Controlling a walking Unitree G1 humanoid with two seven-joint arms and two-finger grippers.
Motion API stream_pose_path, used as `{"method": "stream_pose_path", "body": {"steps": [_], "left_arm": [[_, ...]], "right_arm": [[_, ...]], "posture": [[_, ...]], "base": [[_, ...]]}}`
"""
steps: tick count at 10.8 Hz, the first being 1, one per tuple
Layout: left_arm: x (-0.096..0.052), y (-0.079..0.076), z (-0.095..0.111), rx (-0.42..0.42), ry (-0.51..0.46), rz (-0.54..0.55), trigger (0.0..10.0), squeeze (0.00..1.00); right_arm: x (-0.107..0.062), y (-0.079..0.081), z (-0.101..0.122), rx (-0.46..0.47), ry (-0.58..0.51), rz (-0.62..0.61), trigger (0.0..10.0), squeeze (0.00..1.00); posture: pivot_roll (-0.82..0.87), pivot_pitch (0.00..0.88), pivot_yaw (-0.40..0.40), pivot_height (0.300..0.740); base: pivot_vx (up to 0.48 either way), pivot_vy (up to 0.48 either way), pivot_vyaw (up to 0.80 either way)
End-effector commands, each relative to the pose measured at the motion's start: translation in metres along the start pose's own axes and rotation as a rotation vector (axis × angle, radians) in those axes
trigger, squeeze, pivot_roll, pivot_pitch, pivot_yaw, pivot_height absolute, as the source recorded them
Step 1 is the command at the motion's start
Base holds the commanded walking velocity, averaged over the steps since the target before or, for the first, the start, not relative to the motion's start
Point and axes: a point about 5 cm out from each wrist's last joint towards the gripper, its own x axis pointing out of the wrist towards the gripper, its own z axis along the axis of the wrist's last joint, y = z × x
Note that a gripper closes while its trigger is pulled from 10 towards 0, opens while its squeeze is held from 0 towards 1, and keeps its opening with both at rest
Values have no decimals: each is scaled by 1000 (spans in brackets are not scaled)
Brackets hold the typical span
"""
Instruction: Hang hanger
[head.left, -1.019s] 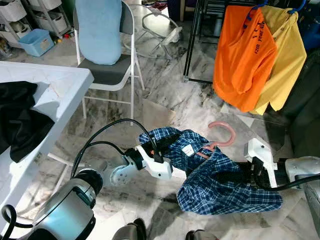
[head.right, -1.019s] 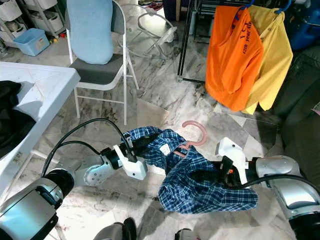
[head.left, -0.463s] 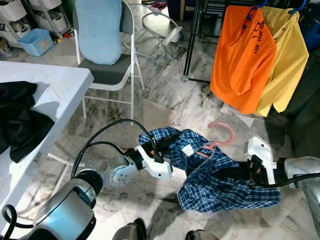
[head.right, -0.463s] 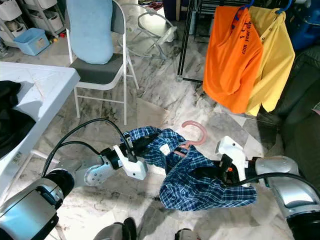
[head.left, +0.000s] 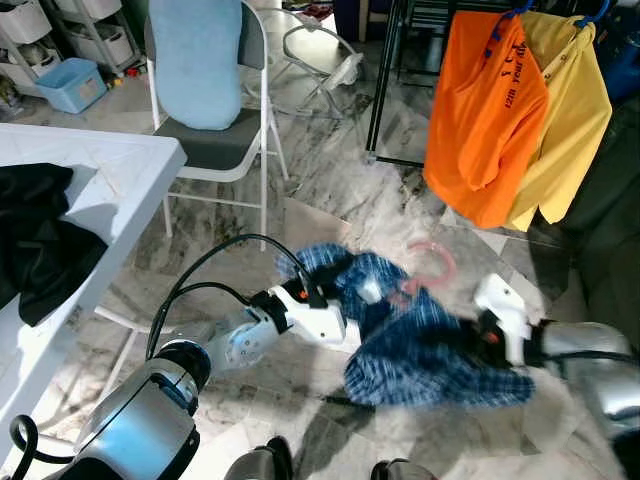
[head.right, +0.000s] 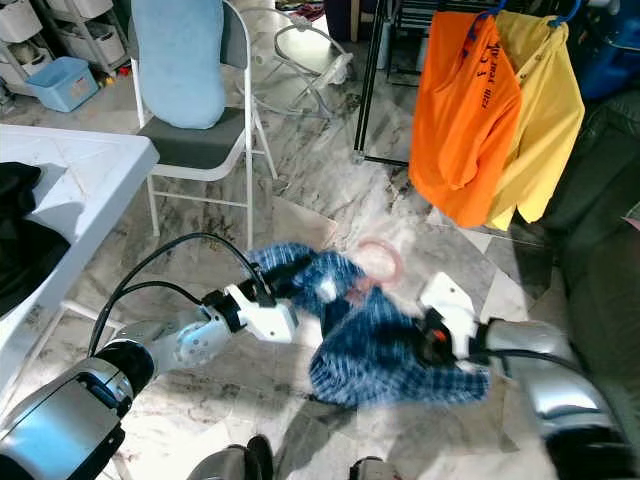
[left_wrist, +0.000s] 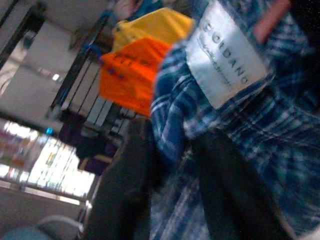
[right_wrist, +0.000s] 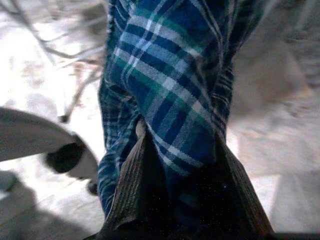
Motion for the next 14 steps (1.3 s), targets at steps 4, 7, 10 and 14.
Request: {"method": "stream_pose_path", "body": {"steps": [4,7,10,14], "left_arm": [[-7,8,-13,-179,124,96,10000,1000],[-27,4,-49,-681,486,331,10000,1000],[-42,-7,-58,-874,573,471,10000,1000],[-49,-34,-54,-1018,615,425,10000,1000]], "right_arm": [[8,-11,-2,9,-15,-235,0,0],[16,-9,-11,68,-18,-420,0,0],[28,10,-29,226,-28,-548,0,0],[34,21,-41,339,-72,-784,0,0]], "posture": [[-297,153,75,740],[-292,147,69,740],[-272,137,61,740],[-273,125,73,740]], "base": [[0,0,0],[0,0,0],[0,0,0],[0,0,0]]}}
